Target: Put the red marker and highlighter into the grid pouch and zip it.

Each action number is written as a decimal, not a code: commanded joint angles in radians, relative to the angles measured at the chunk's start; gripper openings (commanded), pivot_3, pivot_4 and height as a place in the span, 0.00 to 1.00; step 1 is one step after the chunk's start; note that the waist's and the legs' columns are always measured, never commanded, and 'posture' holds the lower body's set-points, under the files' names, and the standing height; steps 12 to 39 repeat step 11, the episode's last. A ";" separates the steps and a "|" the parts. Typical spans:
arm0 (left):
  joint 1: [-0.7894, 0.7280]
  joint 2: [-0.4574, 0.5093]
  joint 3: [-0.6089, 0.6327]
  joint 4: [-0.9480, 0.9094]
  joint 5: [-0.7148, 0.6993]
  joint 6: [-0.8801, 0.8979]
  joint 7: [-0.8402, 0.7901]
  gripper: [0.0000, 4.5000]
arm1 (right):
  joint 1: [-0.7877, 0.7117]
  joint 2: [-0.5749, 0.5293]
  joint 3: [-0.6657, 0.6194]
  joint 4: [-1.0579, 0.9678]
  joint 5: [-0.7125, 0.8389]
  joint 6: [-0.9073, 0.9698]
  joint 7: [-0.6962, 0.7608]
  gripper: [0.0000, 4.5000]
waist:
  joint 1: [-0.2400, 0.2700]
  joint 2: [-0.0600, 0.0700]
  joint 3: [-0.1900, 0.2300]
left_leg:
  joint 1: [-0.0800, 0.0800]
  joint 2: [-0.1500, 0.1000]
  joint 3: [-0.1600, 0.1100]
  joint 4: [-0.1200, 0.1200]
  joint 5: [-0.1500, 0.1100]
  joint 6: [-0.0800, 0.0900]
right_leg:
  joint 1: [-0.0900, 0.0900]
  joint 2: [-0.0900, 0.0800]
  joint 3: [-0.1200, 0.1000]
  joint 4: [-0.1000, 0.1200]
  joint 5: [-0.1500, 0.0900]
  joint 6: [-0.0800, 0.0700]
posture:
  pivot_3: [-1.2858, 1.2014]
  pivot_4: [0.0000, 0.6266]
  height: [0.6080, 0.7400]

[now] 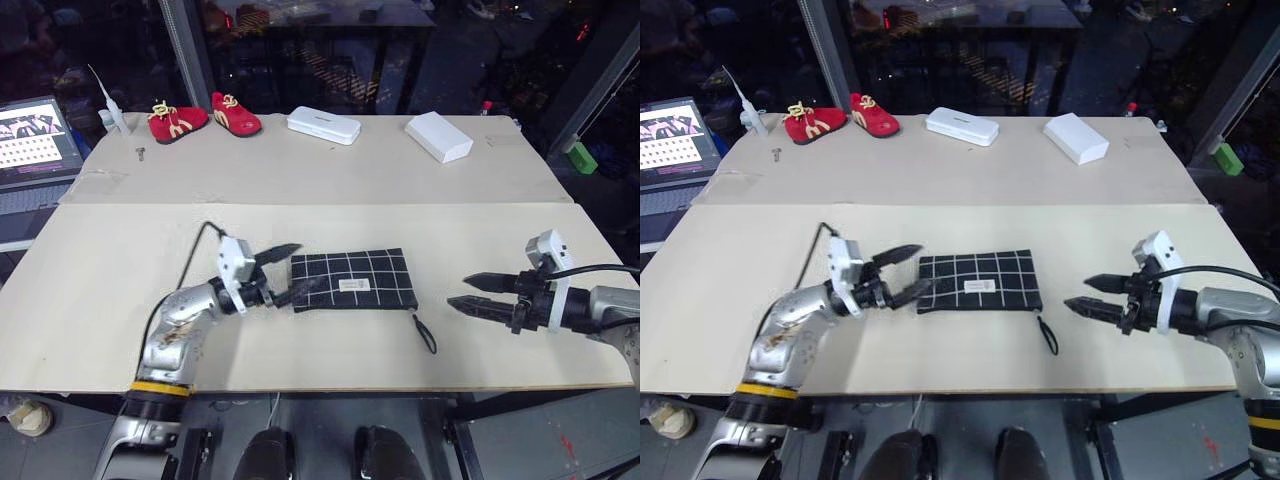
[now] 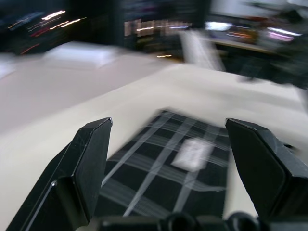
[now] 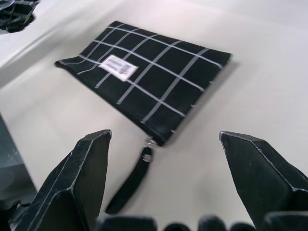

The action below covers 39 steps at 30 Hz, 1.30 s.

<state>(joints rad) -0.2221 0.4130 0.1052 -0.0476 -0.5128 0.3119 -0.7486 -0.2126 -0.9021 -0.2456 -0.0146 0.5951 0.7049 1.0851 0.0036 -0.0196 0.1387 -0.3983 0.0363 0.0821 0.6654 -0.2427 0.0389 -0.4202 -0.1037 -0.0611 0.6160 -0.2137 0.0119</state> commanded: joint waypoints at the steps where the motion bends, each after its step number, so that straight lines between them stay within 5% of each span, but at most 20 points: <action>1: 0.079 0.033 0.132 -0.082 -0.049 0.090 0.108 0.91 | -0.046 0.024 -0.027 0.092 -0.014 -0.072 0.001 0.90 | 0.000 0.000 0.000 | 0.000 0.000 0.000 0.000 0.000 0.000 | 0.000 0.000 0.000 0.000 0.000 0.000 | 0.52 0.24 1.00; 9: 0.226 0.027 0.270 -0.128 -0.067 0.102 0.185 0.91 | -0.144 0.083 0.027 0.272 -0.080 -0.150 -0.004 0.90 | 0.010 0.000 0.000 | 0.000 0.000 0.001 0.000 0.000 0.000 | 0.000 0.000 0.000 -0.001 0.000 -0.001 | 0.52 0.24 1.00; 39: 0.233 0.023 0.273 -0.138 -0.078 0.110 0.184 0.91 | -0.160 0.092 0.034 0.295 -0.091 -0.159 -0.002 0.90 | 0.011 0.000 0.000 | 0.000 0.000 0.001 0.000 0.000 0.000 | 0.000 0.000 0.000 -0.001 0.000 -0.001 | 0.52 0.24 1.00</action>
